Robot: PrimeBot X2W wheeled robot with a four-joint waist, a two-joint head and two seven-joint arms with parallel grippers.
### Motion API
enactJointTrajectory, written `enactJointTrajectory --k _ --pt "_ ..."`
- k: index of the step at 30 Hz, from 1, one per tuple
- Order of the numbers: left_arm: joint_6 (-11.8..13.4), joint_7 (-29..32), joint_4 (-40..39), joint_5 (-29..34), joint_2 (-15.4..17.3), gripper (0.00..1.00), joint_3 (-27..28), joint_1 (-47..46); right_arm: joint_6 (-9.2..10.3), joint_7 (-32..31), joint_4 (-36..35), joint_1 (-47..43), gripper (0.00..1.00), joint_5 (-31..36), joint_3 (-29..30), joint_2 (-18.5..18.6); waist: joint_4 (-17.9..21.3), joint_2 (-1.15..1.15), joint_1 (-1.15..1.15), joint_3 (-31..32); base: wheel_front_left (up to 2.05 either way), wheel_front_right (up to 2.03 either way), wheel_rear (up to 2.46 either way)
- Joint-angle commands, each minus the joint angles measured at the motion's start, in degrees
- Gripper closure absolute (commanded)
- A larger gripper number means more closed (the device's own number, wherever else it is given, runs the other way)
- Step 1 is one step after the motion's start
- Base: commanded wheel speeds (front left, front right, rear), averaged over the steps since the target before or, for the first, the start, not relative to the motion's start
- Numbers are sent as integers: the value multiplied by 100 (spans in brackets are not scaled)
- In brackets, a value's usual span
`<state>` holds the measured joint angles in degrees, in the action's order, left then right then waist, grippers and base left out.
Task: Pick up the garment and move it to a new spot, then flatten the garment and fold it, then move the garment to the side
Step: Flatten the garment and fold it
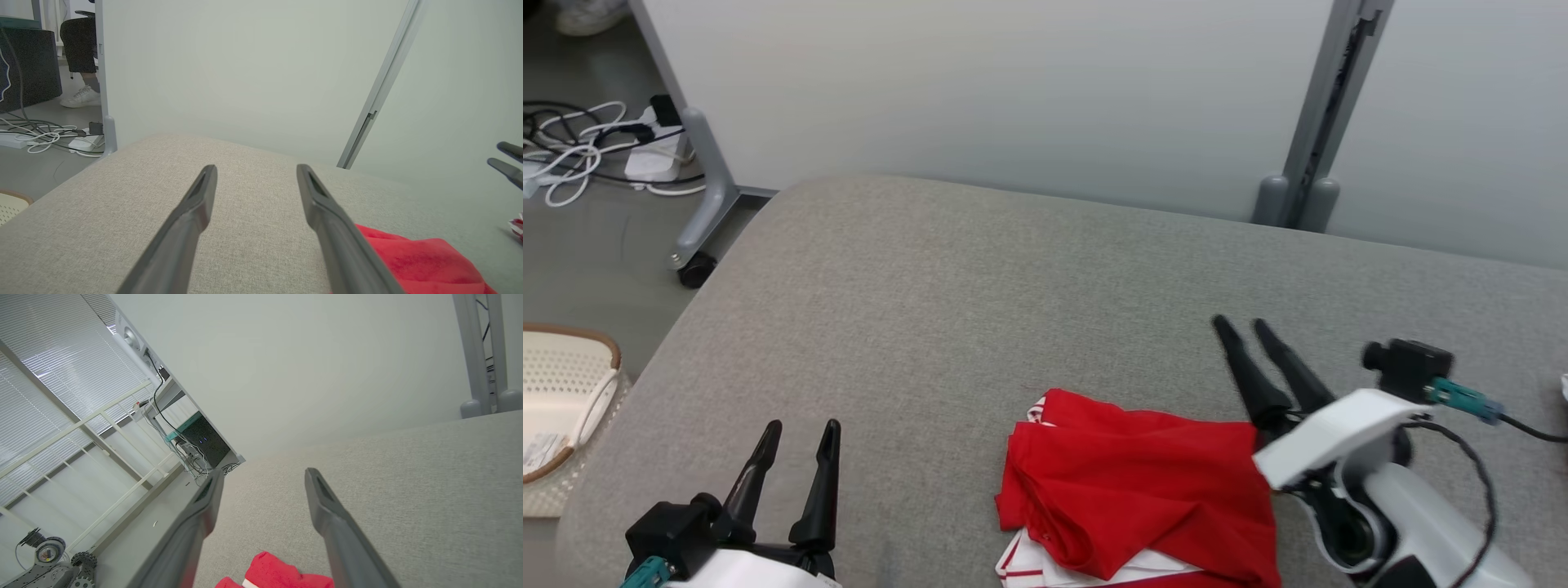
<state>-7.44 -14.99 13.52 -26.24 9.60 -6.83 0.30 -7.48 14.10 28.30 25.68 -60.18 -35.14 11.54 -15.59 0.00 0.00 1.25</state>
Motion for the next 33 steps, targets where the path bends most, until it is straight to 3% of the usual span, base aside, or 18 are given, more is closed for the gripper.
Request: enactJointTrajectory --k 1,6,13,16,17,18,19,28,33 --pt "-9 -24 -23 63 8 0 23 55 -3 35 -43 -193 0 138 205 136 119 0 0 59 0 0 0" --pt "-9 -24 -59 60 -13 0 38 91 -3 -40 25 -575 0 650 853 330 239 0 0 51 0 0 0" --pt "-9 -24 -59 44 5 0 9 15 -3 -469 -81 -849 0 1342 1374 4 266 0 0 8 0 0 0" --pt "-9 -24 -36 24 17 0 -31 -30 -2 -857 219 -939 0 1747 1634 -134 202 0 0 8 0 0 0" --pt "-9 -24 -31 16 17 0 -43 -43 -3 -989 351 -942 24 1916 1746 -169 167 0 0 10 0 0 0" --pt "-9 -24 -23 7 18 0 -57 -50 -3 -1124 470 -941 58 2078 1832 -232 131 0 0 13 0 0 0" --pt "-9 -24 -17 1 20 0 -58 -57 -3 -1275 571 -972 100 2215 1915 -327 93 0 0 12 0 0 0" --pt "-9 -24 41 -12 39 0 -60 -83 -3 -2203 659 -1216 100 2808 2268 -705 -117 0 0 3 0 0 0" --pt "-9 -24 73 -24 33 0 -96 -104 -3 -2823 518 -1467 100 2945 1941 -800 -219 0 0 14 0 0 0"
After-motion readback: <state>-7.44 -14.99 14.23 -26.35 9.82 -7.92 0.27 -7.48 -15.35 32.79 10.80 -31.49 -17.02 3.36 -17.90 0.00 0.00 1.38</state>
